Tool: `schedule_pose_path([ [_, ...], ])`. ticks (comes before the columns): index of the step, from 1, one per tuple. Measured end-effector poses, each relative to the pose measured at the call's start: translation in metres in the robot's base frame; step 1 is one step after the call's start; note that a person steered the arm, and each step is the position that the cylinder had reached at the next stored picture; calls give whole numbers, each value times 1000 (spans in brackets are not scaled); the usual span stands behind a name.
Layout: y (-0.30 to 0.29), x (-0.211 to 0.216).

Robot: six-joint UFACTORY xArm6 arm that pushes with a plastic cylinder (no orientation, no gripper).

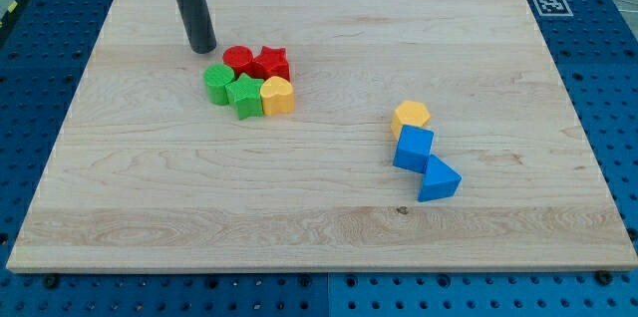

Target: Slightly push the red circle into the group of blocks

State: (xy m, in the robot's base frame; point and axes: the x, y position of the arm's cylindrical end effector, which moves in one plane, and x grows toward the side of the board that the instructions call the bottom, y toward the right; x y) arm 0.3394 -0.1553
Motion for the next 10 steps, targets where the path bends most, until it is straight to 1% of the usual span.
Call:
schedule_pose_path([
  [1,3,9],
  [2,25,9],
  [3,29,10],
  [7,34,38],
  [10,38,41],
])
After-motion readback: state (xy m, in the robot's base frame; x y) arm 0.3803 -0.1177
